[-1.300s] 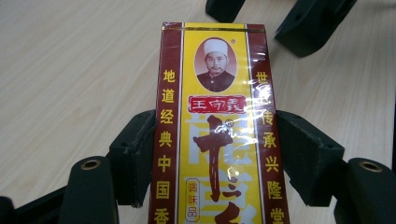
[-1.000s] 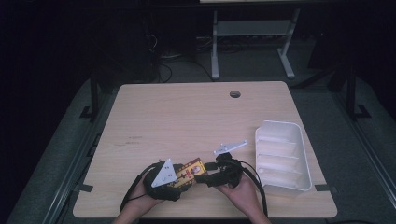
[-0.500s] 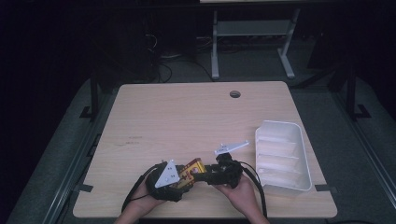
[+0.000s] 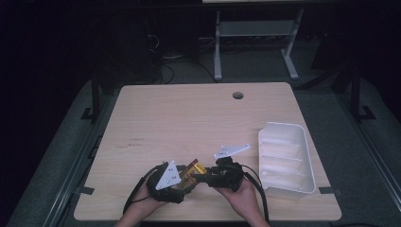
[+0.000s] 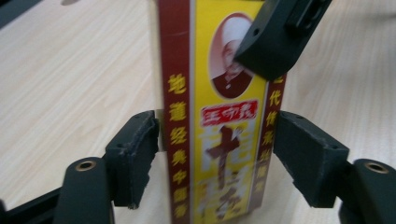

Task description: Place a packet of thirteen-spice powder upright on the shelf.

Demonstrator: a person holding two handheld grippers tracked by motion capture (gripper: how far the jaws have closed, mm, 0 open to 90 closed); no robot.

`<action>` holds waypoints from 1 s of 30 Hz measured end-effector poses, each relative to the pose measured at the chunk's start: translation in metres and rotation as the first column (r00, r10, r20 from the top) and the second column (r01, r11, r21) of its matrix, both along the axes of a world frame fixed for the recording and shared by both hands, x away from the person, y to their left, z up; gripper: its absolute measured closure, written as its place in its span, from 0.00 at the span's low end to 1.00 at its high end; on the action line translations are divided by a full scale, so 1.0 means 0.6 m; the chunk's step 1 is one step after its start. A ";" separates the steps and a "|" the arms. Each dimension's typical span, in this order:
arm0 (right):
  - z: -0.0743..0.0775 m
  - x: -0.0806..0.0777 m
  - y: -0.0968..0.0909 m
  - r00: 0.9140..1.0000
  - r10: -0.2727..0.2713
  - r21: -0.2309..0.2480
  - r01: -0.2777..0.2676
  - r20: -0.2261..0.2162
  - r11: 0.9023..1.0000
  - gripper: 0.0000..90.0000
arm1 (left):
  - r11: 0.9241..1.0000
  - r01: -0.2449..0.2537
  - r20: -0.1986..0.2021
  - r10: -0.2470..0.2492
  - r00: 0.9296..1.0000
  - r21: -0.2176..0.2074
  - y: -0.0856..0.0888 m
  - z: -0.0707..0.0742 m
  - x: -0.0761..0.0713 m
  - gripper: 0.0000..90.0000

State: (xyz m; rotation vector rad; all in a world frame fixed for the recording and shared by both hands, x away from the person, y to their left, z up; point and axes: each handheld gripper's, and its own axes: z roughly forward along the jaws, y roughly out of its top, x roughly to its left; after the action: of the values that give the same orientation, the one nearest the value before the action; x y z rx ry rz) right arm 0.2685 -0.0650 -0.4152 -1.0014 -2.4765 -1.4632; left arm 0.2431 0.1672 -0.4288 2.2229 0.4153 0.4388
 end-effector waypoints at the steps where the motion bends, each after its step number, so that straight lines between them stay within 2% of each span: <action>1: 0.002 -0.001 -0.001 1.000 -0.002 -0.009 0.002 0.010 1.000 0.75 | 1.000 -0.003 -0.011 0.003 1.000 -0.006 0.002 0.000 0.002 0.32; 11: 0.018 -0.001 -0.014 0.997 -0.007 -0.087 0.014 0.081 0.996 0.75 | 0.999 -0.034 -0.049 0.032 0.998 -0.037 0.025 0.001 0.011 0.30; 14: 0.023 -0.001 -0.019 0.996 -0.007 -0.097 0.015 0.089 0.995 0.76 | 0.998 -0.047 -0.059 0.044 0.997 -0.039 0.035 0.000 0.013 0.30; 18: 0.028 -0.001 -0.024 0.994 0.007 -0.136 0.008 0.107 0.991 0.76 | 0.996 -0.071 -0.069 0.067 0.995 -0.050 0.052 0.001 0.017 0.30; 25: 0.044 0.009 -0.035 0.992 0.039 -0.202 -0.015 0.117 0.979 0.76 | 0.991 -0.114 -0.081 0.108 0.991 -0.070 0.080 0.001 0.025 0.30; 30: 0.055 0.018 -0.045 0.992 0.065 -0.220 -0.040 0.107 0.975 0.76 | 0.986 -0.140 -0.094 0.132 0.987 -0.086 0.097 0.000 0.030 0.30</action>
State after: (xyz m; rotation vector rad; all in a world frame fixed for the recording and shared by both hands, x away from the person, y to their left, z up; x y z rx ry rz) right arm 0.2795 -0.0921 -0.3820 -0.8998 -2.7703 -1.2887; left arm 0.2612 0.2254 -0.4291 2.1376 0.6246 0.3861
